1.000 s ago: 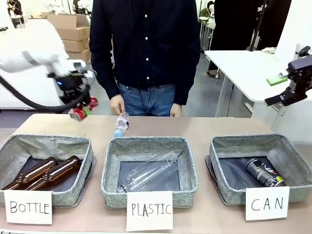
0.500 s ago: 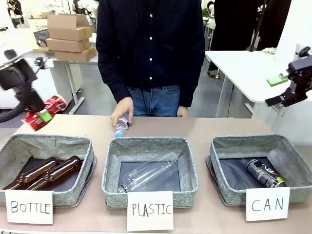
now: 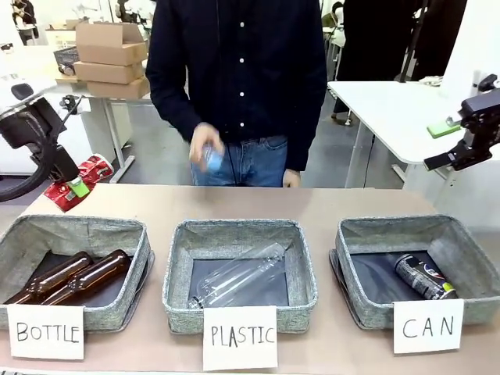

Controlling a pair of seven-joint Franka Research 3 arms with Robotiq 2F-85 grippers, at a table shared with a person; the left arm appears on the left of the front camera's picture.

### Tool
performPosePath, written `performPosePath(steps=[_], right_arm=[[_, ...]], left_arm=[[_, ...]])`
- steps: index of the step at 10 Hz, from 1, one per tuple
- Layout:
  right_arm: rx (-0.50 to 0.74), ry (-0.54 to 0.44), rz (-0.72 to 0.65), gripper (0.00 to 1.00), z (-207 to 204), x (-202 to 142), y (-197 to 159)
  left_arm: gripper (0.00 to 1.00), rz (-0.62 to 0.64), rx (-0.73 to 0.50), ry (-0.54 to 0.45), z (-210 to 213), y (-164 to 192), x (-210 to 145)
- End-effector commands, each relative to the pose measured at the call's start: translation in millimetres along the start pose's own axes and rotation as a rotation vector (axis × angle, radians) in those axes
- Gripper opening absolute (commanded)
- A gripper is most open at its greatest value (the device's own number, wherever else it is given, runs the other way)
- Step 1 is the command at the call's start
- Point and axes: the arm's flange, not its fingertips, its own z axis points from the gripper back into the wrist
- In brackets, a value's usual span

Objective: Sort the can waste into the basket.
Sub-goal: Pick up the can waste from the table and place it in the right Fabric basket.

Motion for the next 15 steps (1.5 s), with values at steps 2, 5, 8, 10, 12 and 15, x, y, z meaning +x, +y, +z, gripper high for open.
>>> performPosePath(steps=[2, 5, 8, 10, 12, 15], right_arm=[[-0.084, -0.040, 0.022, 1.00, 25, 7, 26], [-0.386, -0.264, -0.017, 1.00, 139, -33, 41], [-0.541, -0.193, -0.035, 1.00, 209, -121, 10], [-0.460, -0.232, -0.108, 1.00, 212, -147, -17], [-0.539, -0.241, -0.074, 1.00, 226, -137, 7], [-0.539, -0.241, -0.074, 1.00, 226, -137, 7]], left_arm=[[0.47, -0.392, -0.078, -0.019, -14, -67, 54], [0.47, -0.754, 0.101, 0.293, -72, -219, 167], [0.47, -0.962, 0.113, 0.279, -142, -336, 247], [0.47, -1.054, 0.000, 0.255, -191, -404, 262], [0.47, -1.011, -0.080, 0.257, -225, -445, 270], [0.47, -0.963, -0.038, 0.028, -245, -468, 285]])
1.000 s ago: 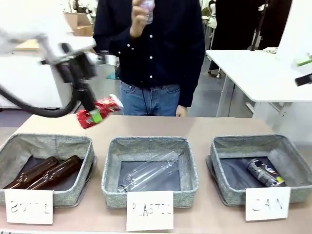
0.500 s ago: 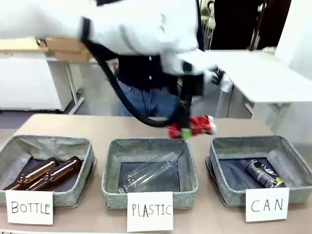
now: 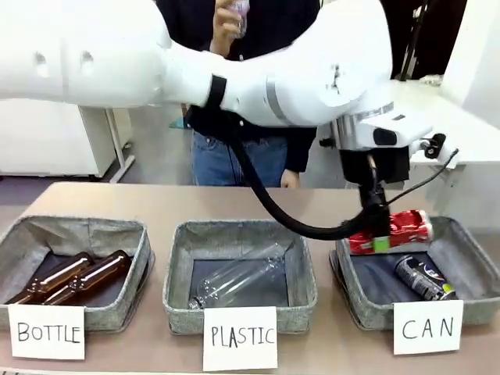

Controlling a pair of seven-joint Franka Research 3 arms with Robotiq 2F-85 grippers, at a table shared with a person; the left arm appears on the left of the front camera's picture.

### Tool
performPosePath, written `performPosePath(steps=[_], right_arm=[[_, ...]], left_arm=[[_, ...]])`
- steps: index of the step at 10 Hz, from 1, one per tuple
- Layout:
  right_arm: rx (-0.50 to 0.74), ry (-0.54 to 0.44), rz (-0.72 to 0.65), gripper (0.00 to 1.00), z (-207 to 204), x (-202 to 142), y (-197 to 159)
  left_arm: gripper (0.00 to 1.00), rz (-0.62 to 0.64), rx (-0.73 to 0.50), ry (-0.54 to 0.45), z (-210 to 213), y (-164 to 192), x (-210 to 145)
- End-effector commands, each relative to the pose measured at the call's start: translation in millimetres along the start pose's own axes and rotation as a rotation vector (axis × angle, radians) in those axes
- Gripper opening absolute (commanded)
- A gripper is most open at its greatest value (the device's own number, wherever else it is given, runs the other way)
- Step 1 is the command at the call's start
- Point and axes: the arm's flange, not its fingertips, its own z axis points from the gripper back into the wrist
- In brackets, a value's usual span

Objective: Sort the can waste into the basket.
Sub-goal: Pick up the can waste from the table and place it in the right Fabric basket.

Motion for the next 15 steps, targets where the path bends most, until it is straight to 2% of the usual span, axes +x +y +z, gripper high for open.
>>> performPosePath(steps=[1, 2, 4, 6, 7, 8, 14, 15], right_arm=[[-0.005, -0.009, -0.013, 1.00, -1, 3, 2], [-0.005, -0.009, -0.013, 1.00, -1, 3, 2], [-0.005, -0.009, -0.013, 1.00, -1, 3, 2], [-0.005, -0.009, -0.013, 1.00, -1, 3, 2], [-0.005, -0.009, -0.013, 1.00, -1, 3, 2], [-0.005, -0.009, -0.013, 1.00, -1, 3, 2], [-0.005, -0.009, -0.013, 1.00, -1, 3, 2], [-0.005, -0.009, -0.013, 1.00, -1, 3, 2]], left_arm=[[0.47, 0.100, 0.131, -0.170, 5, 8, -3], [0.47, 0.144, 0.122, -0.224, 6, 9, -7], [0.47, 0.120, 0.121, -0.158, 4, 11, 0], [0.47, 0.106, 0.113, -0.132, 2, 11, 6], [0.68, 0.101, 0.093, -0.117, 1, 13, 7], [1.00, 0.097, 0.104, -0.108, 1, 14, 10], [1.00, 0.124, 0.124, -0.095, 1, 12, 11], [1.00, 0.120, 0.148, -0.031, 0, 11, 15]])
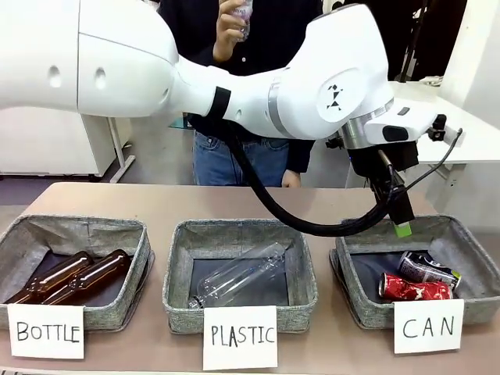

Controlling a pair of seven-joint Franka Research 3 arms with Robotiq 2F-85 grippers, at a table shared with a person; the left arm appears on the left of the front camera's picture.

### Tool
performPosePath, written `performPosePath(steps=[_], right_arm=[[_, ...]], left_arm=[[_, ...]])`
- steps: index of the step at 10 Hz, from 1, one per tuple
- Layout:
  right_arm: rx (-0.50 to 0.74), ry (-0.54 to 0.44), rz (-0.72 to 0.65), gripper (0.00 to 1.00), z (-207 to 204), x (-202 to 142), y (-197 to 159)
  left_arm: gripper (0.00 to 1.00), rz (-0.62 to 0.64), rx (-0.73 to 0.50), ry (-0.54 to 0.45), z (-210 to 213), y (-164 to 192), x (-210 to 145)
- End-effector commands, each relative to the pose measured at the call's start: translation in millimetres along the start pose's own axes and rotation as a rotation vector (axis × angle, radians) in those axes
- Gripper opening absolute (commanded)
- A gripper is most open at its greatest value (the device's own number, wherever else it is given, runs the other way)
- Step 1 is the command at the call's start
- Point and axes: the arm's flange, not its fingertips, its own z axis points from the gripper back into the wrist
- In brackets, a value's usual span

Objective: Sort the can waste into the basket.
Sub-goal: Pick up the can waste from the table and place it in the right Fabric basket.

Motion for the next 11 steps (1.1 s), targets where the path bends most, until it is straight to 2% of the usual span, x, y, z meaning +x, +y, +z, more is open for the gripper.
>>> performPosePath(steps=[1, 2, 3, 4, 5, 6, 8, 9, 10, 11], right_arm=[[0.000, 0.000, 0.000, 1.00, 0, 0, 0], [-0.002, -0.044, 0.005, 1.00, -3, 8, 8], [0.033, -0.077, 0.034, 1.00, -14, 23, 25], [0.071, -0.074, 0.084, 1.00, -34, 39, 53], [0.165, -0.036, 0.107, 1.00, -65, 56, 95], [0.183, -0.011, 0.103, 1.00, -85, 63, 122], [0.277, 0.021, 0.077, 1.00, -124, 74, 182], [0.315, 0.064, 0.040, 1.00, -143, 79, 202], [0.352, 0.124, -0.016, 1.00, -149, 85, 204], [0.290, 0.071, 0.100, 1.00, -135, 75, 197]], left_arm=[[1.00, 0.021, 0.124, 0.228, 17, 0, -5], [1.00, 0.118, 0.148, 0.297, 67, 10, -56], [1.00, 0.289, 0.130, 0.283, 102, 12, -91], [1.00, 0.434, 0.114, 0.226, 138, 14, -133], [1.00, 0.600, 0.102, 0.162, 62, 16, -95], [1.00, 0.749, 0.083, 0.088, 14, 29, -78], [1.00, 0.934, 0.074, -0.081, 21, 24, -111], [1.00, 1.048, 0.067, -0.217, 23, 19, -133], [1.00, 1.137, 0.207, -0.247, -60, 35, -65], [1.00, 0.978, 0.010, -0.047, 3, 40, -103]])
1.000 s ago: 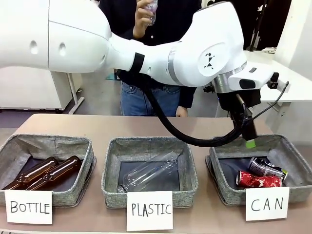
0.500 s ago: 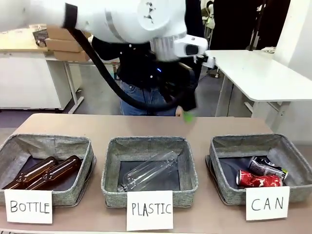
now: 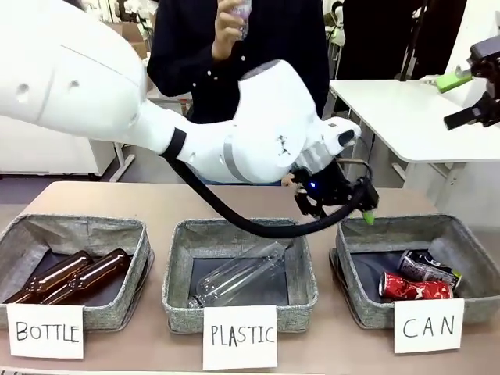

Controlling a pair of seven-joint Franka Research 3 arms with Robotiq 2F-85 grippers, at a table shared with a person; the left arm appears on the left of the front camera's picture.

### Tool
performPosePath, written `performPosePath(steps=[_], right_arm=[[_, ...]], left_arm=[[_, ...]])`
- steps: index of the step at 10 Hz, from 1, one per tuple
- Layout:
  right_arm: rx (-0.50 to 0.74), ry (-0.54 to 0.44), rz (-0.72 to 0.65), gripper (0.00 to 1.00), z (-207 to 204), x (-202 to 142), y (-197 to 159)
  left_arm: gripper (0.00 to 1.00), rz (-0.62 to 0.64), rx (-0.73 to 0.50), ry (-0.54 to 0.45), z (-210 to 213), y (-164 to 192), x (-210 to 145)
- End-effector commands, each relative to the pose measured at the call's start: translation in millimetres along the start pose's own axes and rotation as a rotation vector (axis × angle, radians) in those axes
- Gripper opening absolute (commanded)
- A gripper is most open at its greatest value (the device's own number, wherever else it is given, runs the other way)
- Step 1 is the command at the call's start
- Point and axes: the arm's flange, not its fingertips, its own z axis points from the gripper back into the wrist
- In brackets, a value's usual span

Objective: Sort the can waste into the basket.
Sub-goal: Pick up the can waste from the table and place it in the right Fabric basket.

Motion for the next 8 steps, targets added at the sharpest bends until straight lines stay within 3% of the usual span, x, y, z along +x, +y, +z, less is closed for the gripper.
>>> performPosePath(steps=[1, 8], right_arm=[[-0.034, -0.030, 0.044, 1.00, 20.1, -6.9, -6.6], [-0.034, -0.030, 0.044, 1.00, 20.1, -6.9, -6.6]], left_arm=[[1.00, -0.100, 0.027, 0.117, 32.0, 7.0, 1.3], [1.00, -0.087, 0.027, 0.118, 29.6, 5.8, 4.5]])
